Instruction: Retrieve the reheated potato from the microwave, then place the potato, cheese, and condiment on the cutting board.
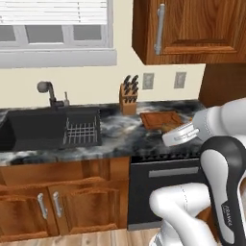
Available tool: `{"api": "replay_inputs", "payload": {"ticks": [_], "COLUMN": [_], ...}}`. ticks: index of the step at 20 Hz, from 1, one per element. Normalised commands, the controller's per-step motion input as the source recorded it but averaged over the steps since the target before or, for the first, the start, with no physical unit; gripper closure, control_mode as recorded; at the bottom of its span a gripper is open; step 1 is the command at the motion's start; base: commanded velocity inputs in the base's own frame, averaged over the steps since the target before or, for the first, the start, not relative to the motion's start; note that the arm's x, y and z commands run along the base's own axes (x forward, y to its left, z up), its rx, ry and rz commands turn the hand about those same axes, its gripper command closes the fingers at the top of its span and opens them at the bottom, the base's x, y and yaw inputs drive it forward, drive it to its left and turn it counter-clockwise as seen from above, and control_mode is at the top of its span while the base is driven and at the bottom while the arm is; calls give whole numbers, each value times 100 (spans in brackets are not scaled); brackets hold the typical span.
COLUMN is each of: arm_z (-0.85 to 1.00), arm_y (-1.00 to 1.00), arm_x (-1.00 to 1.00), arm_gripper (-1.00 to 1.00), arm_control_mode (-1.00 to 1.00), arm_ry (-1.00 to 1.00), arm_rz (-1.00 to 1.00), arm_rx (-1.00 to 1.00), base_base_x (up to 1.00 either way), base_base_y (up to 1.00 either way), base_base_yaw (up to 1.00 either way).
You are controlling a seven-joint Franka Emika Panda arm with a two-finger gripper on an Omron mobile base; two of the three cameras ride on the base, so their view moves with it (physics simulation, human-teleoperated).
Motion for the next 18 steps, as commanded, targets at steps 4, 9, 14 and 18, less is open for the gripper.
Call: {"api": "replay_inputs", "payload": {"ticks": [4, 9, 14, 18], "arm_z": [0, 0, 0, 0], "arm_y": [0, 0, 0, 0], "arm_x": [0, 0, 0, 0], "arm_gripper": [100, 100, 100, 100], "arm_control_mode": [100, 100, 100, 100], "arm_ry": [0, 0, 0, 0], "arm_rz": [0, 0, 0, 0], "arm_rx": [0, 0, 0, 0], "base_base_x": [58, 50, 41, 43], "base_base_y": [0, 0, -1, -4], "base_base_yaw": [-30, -25, -13, -8]}}
